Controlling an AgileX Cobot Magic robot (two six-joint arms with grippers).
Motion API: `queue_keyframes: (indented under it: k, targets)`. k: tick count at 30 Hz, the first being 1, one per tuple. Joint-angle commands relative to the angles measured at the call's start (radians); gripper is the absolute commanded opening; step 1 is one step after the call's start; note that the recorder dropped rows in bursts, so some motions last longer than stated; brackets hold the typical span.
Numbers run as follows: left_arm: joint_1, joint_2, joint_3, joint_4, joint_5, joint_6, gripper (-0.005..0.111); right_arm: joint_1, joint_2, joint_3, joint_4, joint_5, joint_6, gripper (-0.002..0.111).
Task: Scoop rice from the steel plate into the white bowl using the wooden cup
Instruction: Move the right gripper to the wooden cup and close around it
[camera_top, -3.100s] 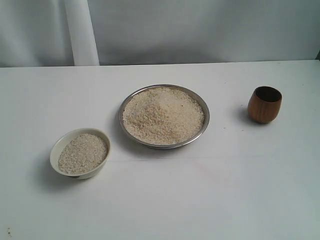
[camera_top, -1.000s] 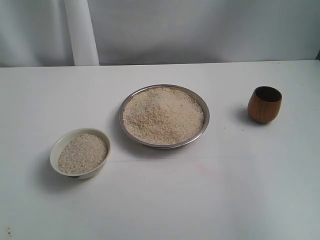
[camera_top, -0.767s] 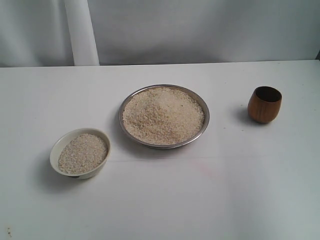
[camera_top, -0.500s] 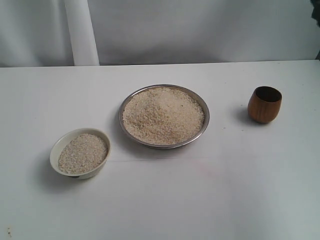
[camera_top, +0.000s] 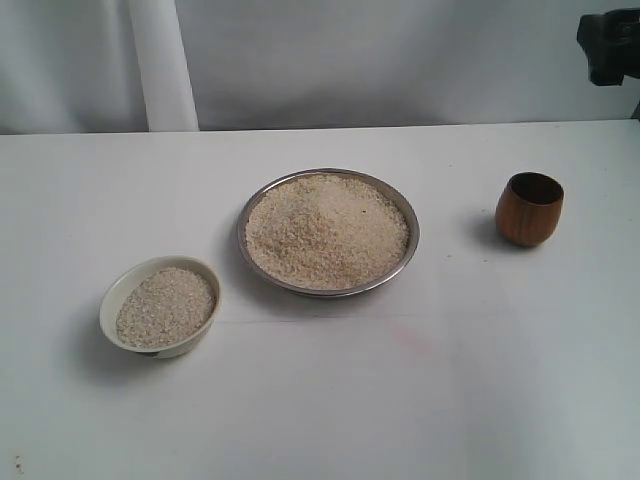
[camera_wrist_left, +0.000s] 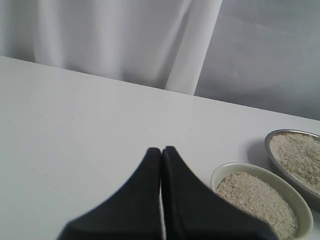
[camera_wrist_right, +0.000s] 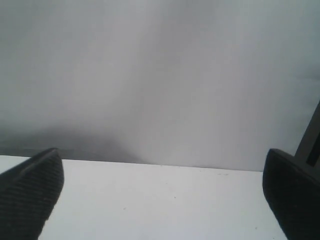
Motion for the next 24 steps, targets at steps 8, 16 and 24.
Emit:
queue_keyframes:
  k: [8,16,24]
  targets:
    - [-0.004,0.0,0.002,-0.002,-0.003,-0.002,0.0,0.002,0.018,-0.006,-0.028,-0.047,-0.007,0.105]
    - [-0.004,0.0,0.002,-0.002,-0.003,-0.002,0.0,0.002,0.173,0.196,-0.079,-0.523,-0.003,0.105]
    - [-0.004,0.0,0.002,-0.002,-0.003,-0.002,0.0,0.002,0.359,0.216,-0.092,-0.575,-0.026,0.105]
